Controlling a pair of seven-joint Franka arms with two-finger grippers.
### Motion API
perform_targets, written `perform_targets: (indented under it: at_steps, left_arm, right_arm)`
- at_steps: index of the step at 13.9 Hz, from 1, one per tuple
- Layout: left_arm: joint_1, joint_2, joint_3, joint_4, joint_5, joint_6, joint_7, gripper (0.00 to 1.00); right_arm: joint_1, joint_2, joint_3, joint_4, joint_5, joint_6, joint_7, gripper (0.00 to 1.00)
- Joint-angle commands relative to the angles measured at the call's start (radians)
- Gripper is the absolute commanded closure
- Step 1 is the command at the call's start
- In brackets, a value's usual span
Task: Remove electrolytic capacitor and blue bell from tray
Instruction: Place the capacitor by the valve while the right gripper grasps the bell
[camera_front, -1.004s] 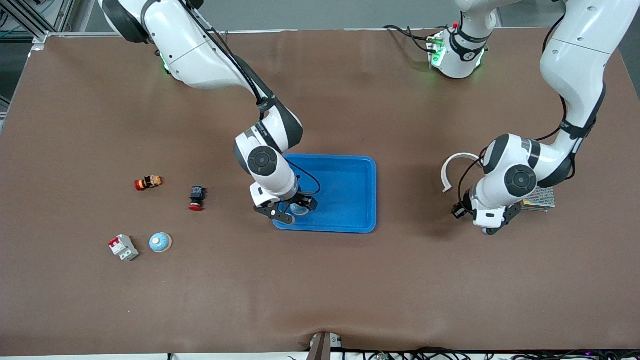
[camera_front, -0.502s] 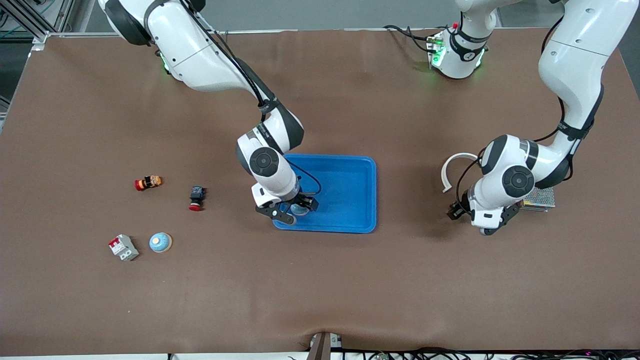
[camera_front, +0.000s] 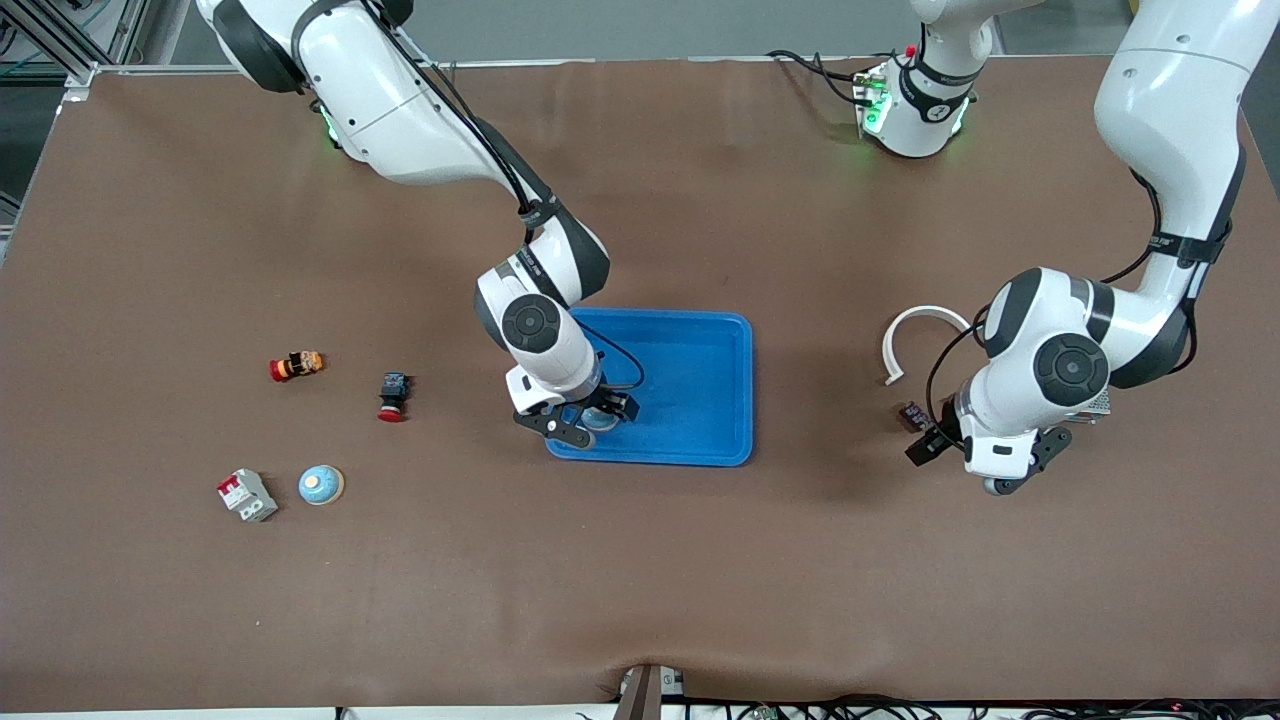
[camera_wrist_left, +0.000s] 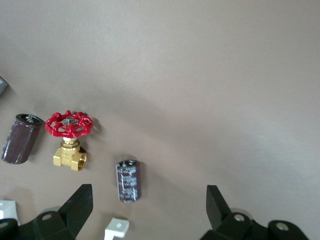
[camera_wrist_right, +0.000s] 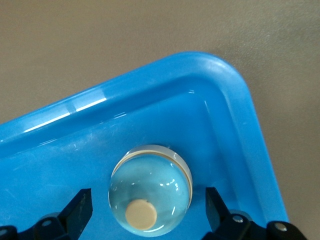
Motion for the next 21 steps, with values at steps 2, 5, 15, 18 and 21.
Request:
perform_targets:
  at_steps: [2, 5, 15, 18, 21]
  left_arm:
    - [0.003, -0.035, -0.016, 0.062, 0.019, -0.089, 0.031, 0.00]
    - [0.006, -0.045, -0.027, 0.165, 0.008, -0.218, 0.126, 0.00]
    - [0.045, -0.143, -0.052, 0.323, -0.050, -0.499, 0.388, 0.00]
    - [0.086, -0.212, -0.050, 0.331, -0.104, -0.542, 0.477, 0.00]
    - [0.126, -0.284, -0.030, 0.328, -0.199, -0.546, 0.605, 0.00]
  right_arm:
    - [0.013, 0.010, -0.010, 0.015, -0.015, 0.004, 0.025, 0.32]
    - [0.013, 0.010, -0.010, 0.015, -0.015, 0.004, 0.025, 0.49]
    - [0.000, -0.024, -0.008, 0.083, -0.003, -0.132, 0.021, 0.50]
    - [-0.024, -0.030, -0.008, 0.154, -0.011, -0.258, 0.012, 0.50]
    - [-0.069, -0.043, -0.007, 0.222, -0.011, -0.376, -0.025, 0.50]
